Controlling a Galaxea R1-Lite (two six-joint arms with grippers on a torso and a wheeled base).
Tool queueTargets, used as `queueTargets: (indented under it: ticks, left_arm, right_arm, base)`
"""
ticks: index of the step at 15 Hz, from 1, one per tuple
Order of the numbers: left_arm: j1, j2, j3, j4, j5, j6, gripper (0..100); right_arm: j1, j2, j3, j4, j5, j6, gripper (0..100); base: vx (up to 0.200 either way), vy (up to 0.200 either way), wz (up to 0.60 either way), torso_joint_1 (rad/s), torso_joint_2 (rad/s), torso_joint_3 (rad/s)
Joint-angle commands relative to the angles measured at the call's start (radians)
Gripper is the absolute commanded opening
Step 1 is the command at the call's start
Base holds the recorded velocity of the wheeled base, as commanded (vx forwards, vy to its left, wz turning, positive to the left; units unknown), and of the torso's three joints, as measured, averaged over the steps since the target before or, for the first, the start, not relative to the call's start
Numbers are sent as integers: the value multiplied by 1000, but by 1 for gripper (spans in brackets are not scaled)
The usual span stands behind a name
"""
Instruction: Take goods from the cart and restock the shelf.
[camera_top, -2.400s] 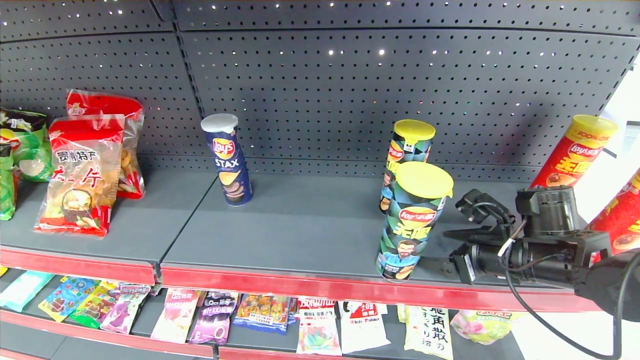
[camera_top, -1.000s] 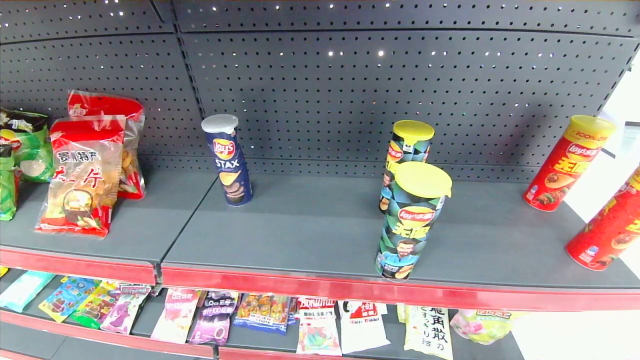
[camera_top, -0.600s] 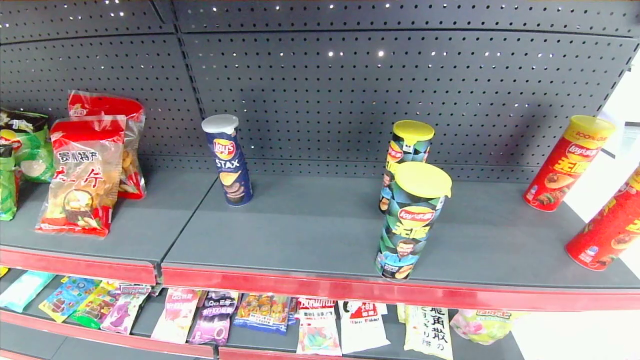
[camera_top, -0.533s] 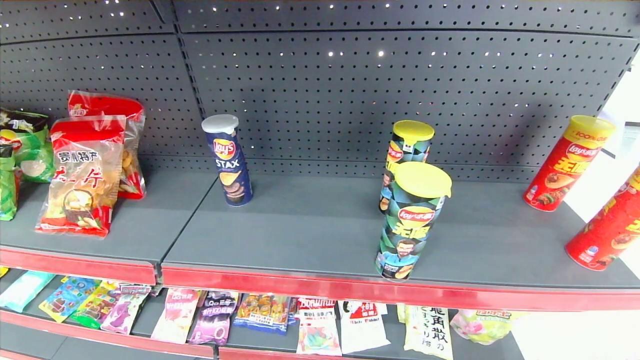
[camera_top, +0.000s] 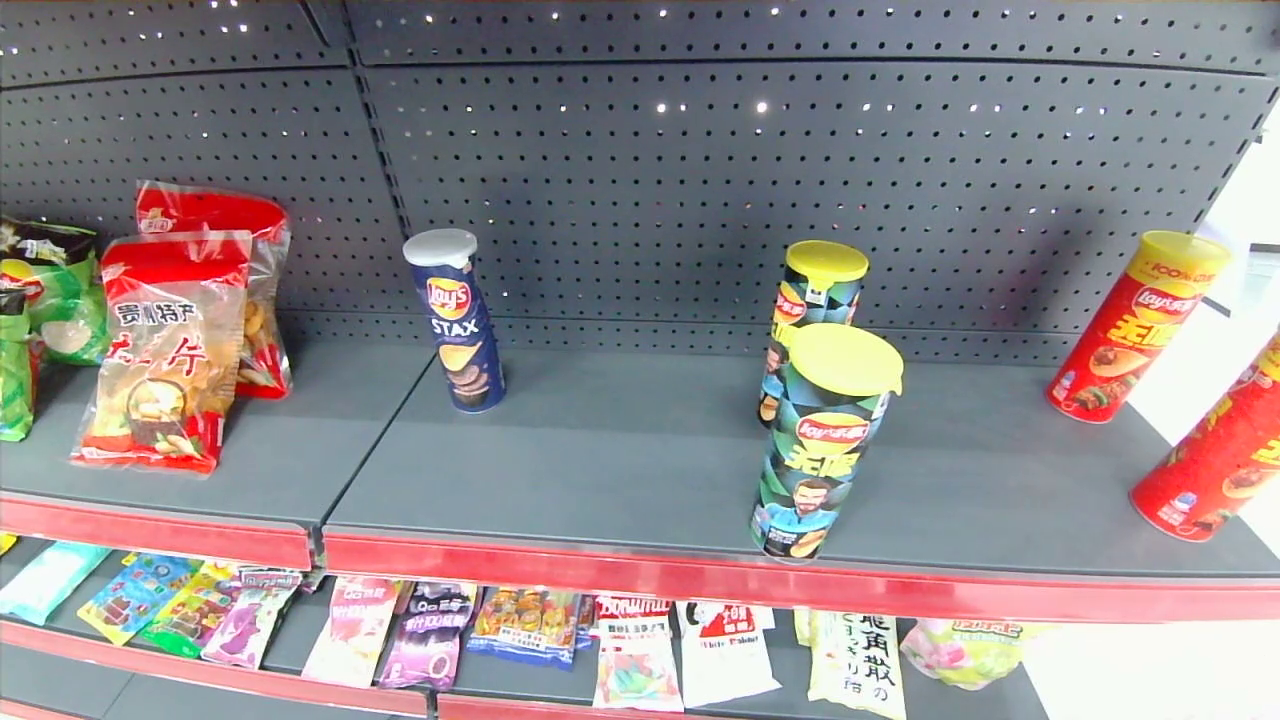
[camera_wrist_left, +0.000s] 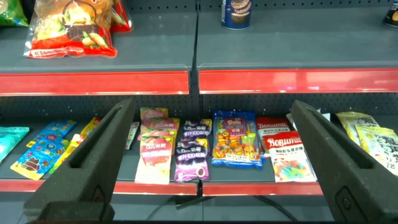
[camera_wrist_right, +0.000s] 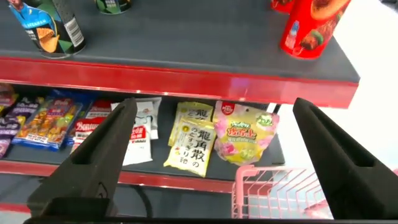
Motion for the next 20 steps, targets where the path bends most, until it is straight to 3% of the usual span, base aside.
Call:
queueTargets:
  ticks: [1, 14, 20]
  left_arm:
    - [0, 1, 0, 0, 0, 1, 100]
    - [-1, 1, 0, 0, 0, 1, 100]
    - [0, 1, 0, 0, 0, 4, 100]
  right_arm:
    - [4, 2, 6, 0, -5, 12, 100]
    - [4, 2, 6, 0, -5, 14, 100]
    - [4, 2, 6, 0, -5, 17, 100]
  base:
    - [0, 0, 0, 0, 0, 0]
    - [0, 0, 0, 0, 0, 0]
    - [-200, 0, 0, 0, 2, 0]
